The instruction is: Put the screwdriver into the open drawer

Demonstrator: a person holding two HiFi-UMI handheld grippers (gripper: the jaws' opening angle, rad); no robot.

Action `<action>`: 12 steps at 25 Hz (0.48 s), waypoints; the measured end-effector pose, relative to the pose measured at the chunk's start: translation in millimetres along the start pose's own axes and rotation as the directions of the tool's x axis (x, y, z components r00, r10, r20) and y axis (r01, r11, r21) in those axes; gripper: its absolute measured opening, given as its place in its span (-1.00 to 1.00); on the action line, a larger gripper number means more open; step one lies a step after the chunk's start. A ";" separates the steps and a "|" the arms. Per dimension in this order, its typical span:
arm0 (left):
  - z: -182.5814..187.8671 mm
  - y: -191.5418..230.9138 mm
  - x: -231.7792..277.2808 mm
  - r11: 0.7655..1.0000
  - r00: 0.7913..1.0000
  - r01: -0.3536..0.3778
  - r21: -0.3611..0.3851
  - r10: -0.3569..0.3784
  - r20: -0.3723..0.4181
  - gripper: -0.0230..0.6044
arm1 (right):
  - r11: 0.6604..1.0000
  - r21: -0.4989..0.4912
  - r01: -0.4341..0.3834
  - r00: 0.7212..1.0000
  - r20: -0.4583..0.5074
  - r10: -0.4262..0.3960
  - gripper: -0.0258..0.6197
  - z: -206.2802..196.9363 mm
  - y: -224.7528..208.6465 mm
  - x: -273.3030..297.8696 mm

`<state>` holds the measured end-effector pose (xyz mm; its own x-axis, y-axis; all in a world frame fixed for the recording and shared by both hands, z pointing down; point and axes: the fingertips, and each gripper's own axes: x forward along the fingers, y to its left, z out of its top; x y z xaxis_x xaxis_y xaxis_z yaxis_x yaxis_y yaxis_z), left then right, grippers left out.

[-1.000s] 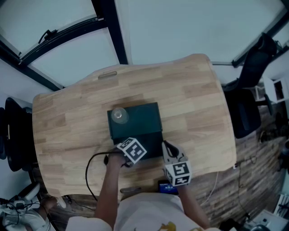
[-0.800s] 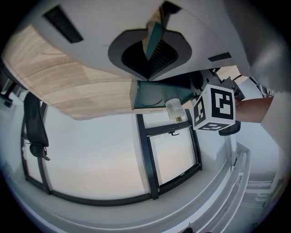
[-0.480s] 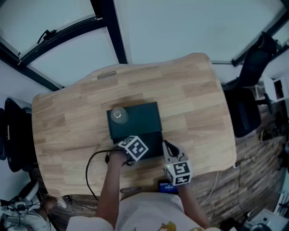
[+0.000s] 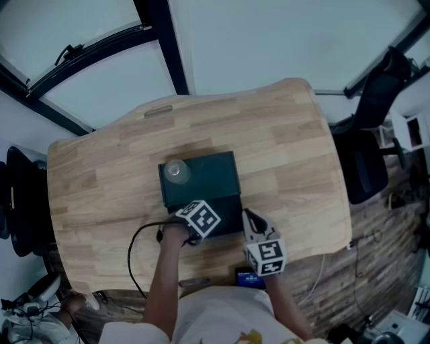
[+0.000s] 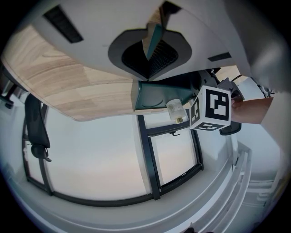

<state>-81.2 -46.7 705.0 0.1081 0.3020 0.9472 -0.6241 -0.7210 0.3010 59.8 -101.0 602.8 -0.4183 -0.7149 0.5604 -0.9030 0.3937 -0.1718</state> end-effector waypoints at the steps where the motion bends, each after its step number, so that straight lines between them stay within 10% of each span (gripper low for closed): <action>1: 0.3 -0.1 0.0 1.000 1.000 0.000 0.000 0.000 0.002 -0.70 | 1.000 -0.003 -0.004 1.000 -0.009 0.004 -0.92 0.6 1.2 -0.8; 12: 1.2 0.4 0.6 1.000 1.000 -0.011 0.004 0.011 0.013 -0.70 | 1.000 0.010 0.007 1.000 0.024 -0.008 -0.92 1.2 -1.5 1.4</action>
<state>-80.5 -47.5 705.8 0.1119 0.2859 0.9517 -0.6222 -0.7266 0.2915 60.4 -103.3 602.9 -0.4137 -0.7317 0.5417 -0.9070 0.3825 -0.1761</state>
